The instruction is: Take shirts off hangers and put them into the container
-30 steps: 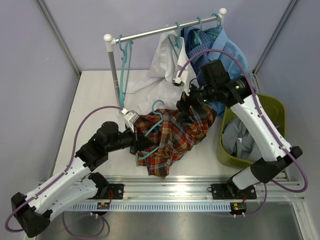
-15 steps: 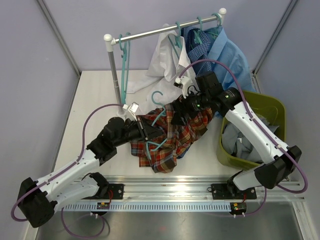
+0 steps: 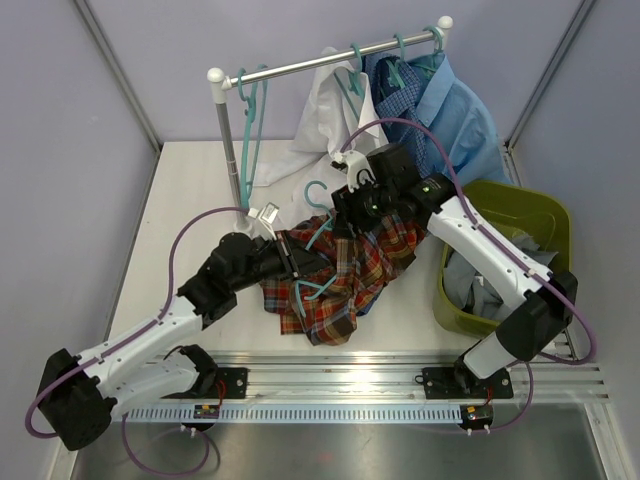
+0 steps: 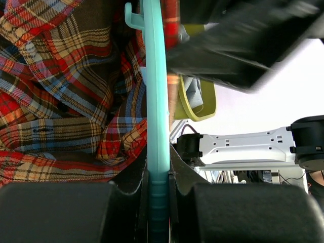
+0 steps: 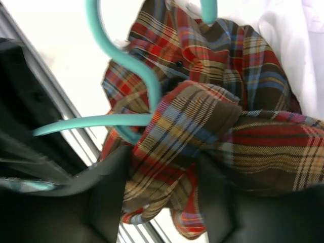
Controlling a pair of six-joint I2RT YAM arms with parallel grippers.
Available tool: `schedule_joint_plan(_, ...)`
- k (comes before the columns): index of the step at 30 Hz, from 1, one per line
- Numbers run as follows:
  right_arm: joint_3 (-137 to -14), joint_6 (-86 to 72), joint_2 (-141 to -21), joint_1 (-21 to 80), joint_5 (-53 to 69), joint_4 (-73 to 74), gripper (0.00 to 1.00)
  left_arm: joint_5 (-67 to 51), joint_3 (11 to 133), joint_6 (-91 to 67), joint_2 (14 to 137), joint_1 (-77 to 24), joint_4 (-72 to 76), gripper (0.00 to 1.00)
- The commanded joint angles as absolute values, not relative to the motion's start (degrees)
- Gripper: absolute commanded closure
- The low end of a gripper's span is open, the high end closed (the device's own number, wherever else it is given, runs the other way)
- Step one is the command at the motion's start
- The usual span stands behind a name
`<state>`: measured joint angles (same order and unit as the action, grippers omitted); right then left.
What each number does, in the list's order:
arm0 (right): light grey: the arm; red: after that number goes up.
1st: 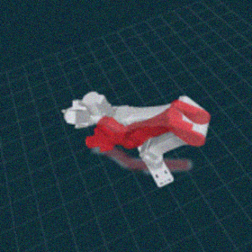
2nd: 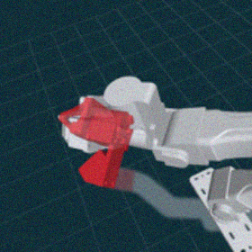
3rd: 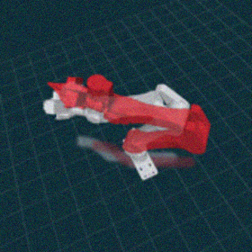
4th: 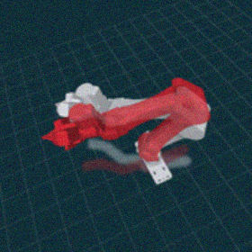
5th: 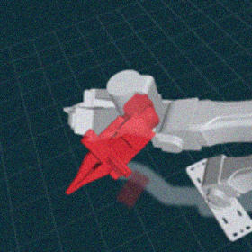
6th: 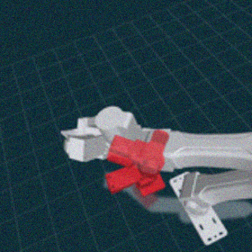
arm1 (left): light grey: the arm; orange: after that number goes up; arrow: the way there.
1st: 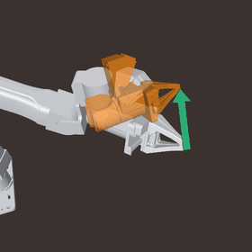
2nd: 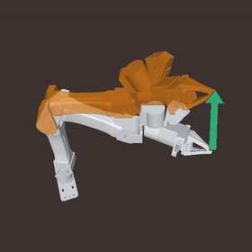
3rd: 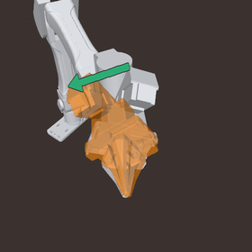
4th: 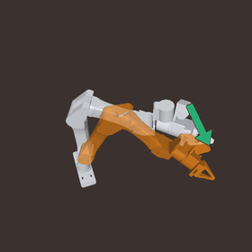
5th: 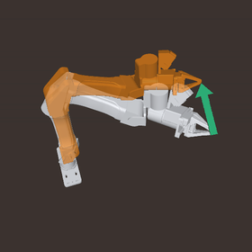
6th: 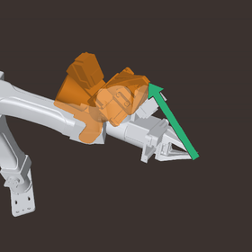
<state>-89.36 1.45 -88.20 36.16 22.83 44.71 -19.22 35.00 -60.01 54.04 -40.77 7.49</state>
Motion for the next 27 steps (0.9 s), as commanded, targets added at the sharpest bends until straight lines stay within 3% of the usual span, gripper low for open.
schedule_joint_plan(1,-92.6,1.1,-89.1,36.9,19.2,44.0,0.49,-17.0,36.3,-59.2,51.9,-40.8,12.6,1.0)
schedule_joint_plan(2,-92.7,1.5,-89.0,37.0,18.9,44.2,0.58,-16.7,36.4,-58.1,51.6,-40.8,12.0,1.0)
schedule_joint_plan(3,-93.2,1.8,-88.9,37.0,18.5,44.7,0.75,-16.4,36.6,-57.5,51.3,-40.8,10.4,1.0)
schedule_joint_plan(6,-94.7,2.7,-88.0,36.9,18.1,45.6,1.0,-15.3,37.0,-54.6,50.2,-40.8,7.2,1.0)
schedule_joint_plan(15,-97.3,7.1,-83.6,29.3,20.1,47.0,1.0,-11.1,40.9,-32.9,41.0,-40.8,-12.9,1.0)
schedule_joint_plan(21,-93.7,14.8,-78.0,22.6,33.9,47.6,1.0,-8.9,44.5,-16.0,29.7,-40.8,-26.1,1.0)
schedule_joint_plan(27,-90.8,21.3,-75.3,20.7,32.7,49.0,1.0,-4.0,53.2,-7.8,22.9,-40.8,-38.9,1.0)
